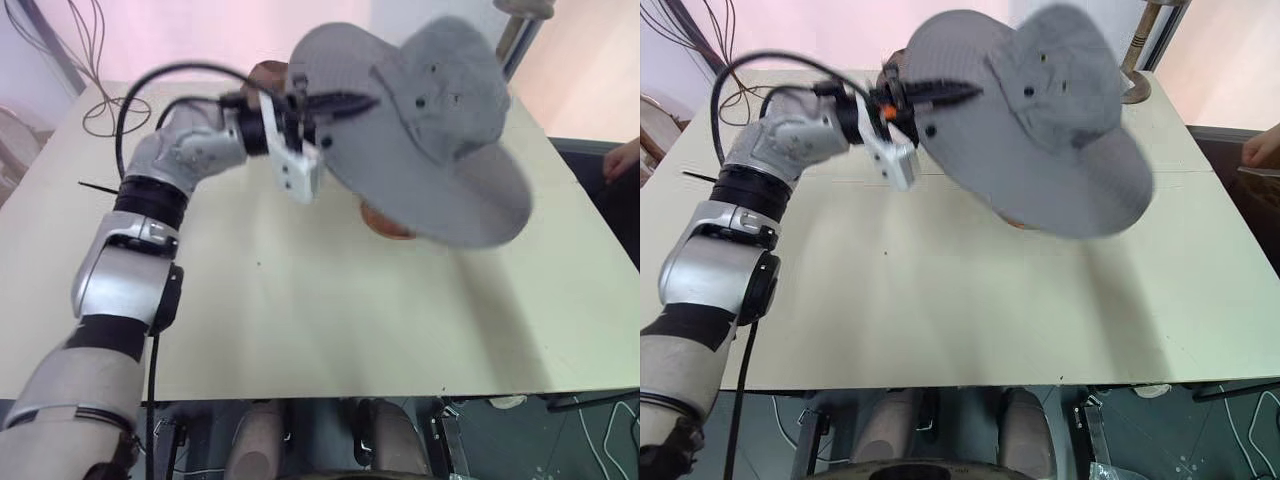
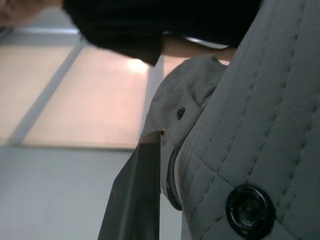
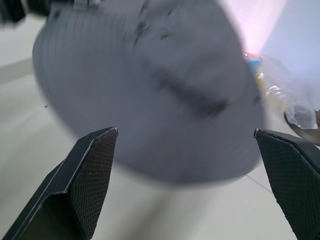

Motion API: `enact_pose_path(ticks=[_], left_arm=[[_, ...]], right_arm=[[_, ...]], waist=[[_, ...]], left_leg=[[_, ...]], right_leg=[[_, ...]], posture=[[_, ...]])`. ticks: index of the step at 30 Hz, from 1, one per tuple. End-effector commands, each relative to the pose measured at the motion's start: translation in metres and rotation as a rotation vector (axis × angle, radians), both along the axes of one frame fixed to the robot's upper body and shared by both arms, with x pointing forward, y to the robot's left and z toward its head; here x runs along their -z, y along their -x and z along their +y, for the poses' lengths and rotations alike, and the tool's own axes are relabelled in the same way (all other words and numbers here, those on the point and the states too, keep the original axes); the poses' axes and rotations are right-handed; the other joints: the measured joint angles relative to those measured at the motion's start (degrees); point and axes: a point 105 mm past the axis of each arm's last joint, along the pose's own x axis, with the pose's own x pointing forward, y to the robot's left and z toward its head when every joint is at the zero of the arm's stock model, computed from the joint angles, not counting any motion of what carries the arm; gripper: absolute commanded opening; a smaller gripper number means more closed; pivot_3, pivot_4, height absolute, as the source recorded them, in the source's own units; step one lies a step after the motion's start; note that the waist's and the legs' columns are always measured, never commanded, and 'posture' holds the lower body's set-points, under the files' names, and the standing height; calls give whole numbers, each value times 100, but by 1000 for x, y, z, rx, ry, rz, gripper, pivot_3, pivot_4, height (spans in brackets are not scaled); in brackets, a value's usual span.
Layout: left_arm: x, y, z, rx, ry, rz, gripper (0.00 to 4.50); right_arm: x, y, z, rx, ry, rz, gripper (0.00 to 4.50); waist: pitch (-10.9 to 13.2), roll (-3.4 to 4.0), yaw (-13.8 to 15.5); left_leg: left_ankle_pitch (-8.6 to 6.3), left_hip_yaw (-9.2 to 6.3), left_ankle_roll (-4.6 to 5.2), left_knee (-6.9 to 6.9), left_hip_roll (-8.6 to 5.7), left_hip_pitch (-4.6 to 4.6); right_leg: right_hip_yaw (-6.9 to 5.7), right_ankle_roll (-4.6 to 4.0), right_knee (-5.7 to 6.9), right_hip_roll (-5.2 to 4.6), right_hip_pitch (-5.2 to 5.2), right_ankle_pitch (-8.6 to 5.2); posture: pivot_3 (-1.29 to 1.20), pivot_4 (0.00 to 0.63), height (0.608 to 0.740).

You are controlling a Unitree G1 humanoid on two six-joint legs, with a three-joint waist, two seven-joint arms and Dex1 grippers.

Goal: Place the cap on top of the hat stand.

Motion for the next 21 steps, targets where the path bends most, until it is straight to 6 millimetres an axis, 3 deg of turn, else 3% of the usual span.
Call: enact_pose_path(ticks=[1,10,15,19,21], left_arm=[[-1,-9,-3,-25,69,11,665],[44,-28,1,-98,92,293,665],[60,-30,-1,-108,77,410,665],[61,-27,-2,-94,62,431,665],[59,-26,-3,-90,61,434,1709]], right_arm=[[-7,4,-1,17,16,-42,4500],[4,-5,-9,79,45,-6,4500],[6,-9,-11,86,54,0,4500],[7,-11,-16,104,61,12,4500],[10,-12,-19,113,63,23,4500]], waist=[[0,0,2],[-1,1,-46],[-1,1,-40],[-1,1,-35],[-1,1,-37]], left_leg=[[-1,0,1,1,0,0],[-1,-2,2,2,4,1],[-1,-1,1,4,5,4],[-1,-2,2,8,5,4],[-1,-2,2,8,4,5]], right_leg=[[0,0,0,0,0,0],[0,2,5,1,-6,1],[0,2,8,2,-5,1],[0,2,7,1,-2,1],[0,2,8,2,-1,1]], posture=[[0,150,740],[0,150,740],[0,150,740],[0,150,740],[0,150,740]])
